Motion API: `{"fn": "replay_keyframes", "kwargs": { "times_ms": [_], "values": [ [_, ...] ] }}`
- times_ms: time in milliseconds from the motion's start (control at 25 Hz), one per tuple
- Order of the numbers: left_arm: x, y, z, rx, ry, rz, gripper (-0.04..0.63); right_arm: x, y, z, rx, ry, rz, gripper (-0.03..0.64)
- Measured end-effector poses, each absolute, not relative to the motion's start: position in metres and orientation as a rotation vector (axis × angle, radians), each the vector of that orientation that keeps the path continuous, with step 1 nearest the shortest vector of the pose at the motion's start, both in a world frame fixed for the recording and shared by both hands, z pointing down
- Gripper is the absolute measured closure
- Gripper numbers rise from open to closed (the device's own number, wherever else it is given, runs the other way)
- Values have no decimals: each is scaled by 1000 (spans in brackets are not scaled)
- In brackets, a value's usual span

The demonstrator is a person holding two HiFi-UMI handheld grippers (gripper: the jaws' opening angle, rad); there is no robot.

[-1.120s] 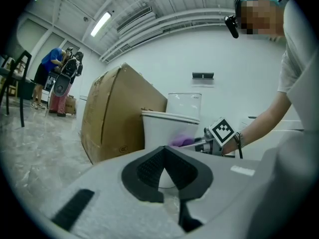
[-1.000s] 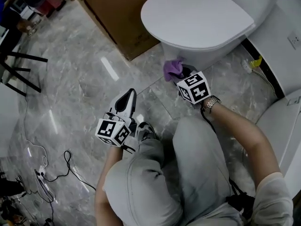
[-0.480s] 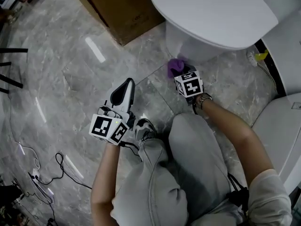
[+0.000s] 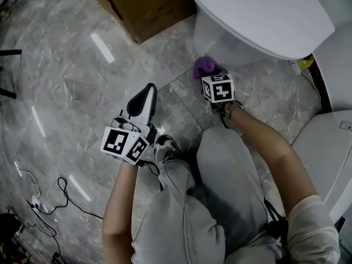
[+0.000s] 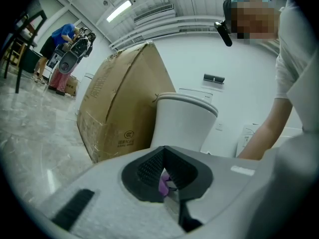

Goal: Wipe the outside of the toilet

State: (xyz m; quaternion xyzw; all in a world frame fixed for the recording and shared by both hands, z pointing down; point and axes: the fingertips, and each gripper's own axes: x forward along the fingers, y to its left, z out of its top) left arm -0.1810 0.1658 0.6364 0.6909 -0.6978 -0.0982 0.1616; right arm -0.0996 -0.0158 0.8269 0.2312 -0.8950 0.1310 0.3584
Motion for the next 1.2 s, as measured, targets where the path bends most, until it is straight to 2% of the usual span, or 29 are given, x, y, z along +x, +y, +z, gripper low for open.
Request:
{"fn": "replay_keyframes", "kwargs": {
  "times_ms": [240, 680, 1200],
  "values": [
    [-165, 171, 626, 1978, -2001, -281, 591, -101, -15, 805, 595, -2336, 377, 474],
    [-129, 212, 604, 1916, -2112, -247, 589, -101, -6, 719, 473, -2496, 254, 474],
    [-120, 278, 557, 1756, -2295, -215, 591, -95, 9, 608, 446, -2637, 361, 474]
  ]
}}
